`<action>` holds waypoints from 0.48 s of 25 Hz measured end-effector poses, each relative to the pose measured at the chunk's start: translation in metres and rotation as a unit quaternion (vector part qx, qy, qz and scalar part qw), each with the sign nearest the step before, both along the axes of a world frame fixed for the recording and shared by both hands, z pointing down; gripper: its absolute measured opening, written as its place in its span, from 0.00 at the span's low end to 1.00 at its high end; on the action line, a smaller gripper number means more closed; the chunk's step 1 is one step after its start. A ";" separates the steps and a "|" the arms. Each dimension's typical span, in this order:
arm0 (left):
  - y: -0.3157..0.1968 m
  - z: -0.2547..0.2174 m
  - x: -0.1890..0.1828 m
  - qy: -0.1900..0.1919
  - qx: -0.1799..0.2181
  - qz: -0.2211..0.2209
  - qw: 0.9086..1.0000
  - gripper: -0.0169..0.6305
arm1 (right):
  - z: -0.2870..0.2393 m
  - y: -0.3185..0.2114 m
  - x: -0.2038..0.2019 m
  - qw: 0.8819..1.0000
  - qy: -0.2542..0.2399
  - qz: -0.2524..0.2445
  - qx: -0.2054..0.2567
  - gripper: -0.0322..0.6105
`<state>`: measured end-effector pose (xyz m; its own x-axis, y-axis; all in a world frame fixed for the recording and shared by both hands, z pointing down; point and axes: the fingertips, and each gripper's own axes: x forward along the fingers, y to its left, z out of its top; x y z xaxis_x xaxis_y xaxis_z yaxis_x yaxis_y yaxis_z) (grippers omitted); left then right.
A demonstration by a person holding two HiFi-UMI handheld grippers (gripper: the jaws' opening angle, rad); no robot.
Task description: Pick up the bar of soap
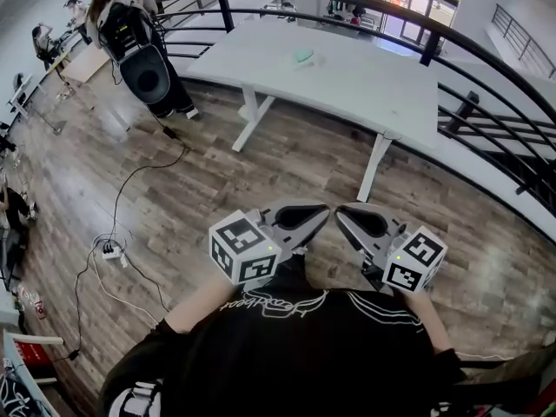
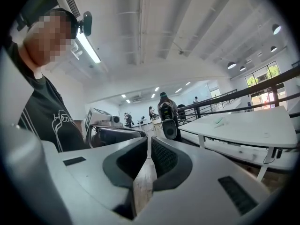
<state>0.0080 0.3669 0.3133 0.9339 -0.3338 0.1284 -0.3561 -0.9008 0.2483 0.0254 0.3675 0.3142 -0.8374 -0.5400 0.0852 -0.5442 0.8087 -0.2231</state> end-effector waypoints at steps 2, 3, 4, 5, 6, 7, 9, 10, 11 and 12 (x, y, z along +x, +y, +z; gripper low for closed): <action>-0.023 0.002 -0.001 0.000 -0.003 -0.001 1.000 0.04 | 0.001 -0.022 0.000 1.000 -0.004 0.000 -0.004 0.10; -0.036 0.002 -0.001 0.000 -0.005 -0.002 1.000 0.04 | 0.001 -0.035 0.000 1.000 -0.006 0.000 -0.006 0.10; -0.050 0.003 -0.001 -0.001 -0.007 -0.003 1.000 0.04 | 0.002 -0.048 0.000 1.000 -0.008 -0.001 -0.008 0.10; -0.063 0.003 -0.001 -0.003 -0.009 -0.003 1.000 0.04 | 0.002 -0.062 0.000 1.000 -0.009 -0.001 -0.012 0.10; -0.077 0.003 -0.002 -0.005 -0.012 -0.002 1.000 0.04 | 0.002 -0.076 0.000 1.000 -0.011 0.000 -0.015 0.10; -0.091 0.003 -0.002 -0.009 -0.014 -0.001 1.000 0.04 | 0.002 -0.091 -0.001 1.000 -0.012 0.000 -0.019 0.10; -0.123 0.003 -0.004 -0.016 -0.016 0.002 1.000 0.04 | -0.001 -0.124 -0.002 1.000 -0.015 0.003 -0.024 0.10; -0.141 0.001 -0.005 -0.018 -0.017 0.003 1.000 0.04 | -0.002 -0.142 -0.002 1.000 -0.015 0.004 -0.025 0.10; -0.161 -0.001 -0.006 -0.018 -0.017 0.003 1.000 0.04 | -0.005 -0.160 -0.003 1.000 -0.015 0.005 -0.026 0.10; -0.180 -0.004 -0.007 -0.017 -0.016 0.003 1.000 0.04 | -0.007 -0.178 -0.003 1.000 -0.013 0.007 -0.025 0.10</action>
